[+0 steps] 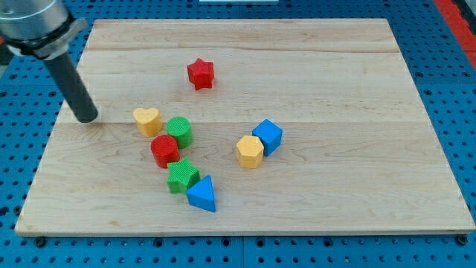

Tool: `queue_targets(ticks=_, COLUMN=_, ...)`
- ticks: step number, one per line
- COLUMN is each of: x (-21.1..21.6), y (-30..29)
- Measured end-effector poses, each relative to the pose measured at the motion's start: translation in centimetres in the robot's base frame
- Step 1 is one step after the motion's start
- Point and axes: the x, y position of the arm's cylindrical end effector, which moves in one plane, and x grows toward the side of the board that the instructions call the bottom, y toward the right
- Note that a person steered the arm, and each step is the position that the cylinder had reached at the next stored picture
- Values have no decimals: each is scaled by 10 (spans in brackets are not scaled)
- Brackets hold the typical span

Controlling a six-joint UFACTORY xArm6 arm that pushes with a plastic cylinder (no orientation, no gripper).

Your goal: Place the yellow hexagon in between the blue blocks in a vertical line

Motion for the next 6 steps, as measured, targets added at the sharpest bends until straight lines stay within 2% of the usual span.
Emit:
queue_targets(ticks=1, x=7, y=8)
queue_targets(ticks=2, x=63, y=15)
queue_targets(ticks=3, x=138, y=50)
queue_targets(ticks=4, x=178, y=109)
queue_targets(ticks=6, x=125, y=219)
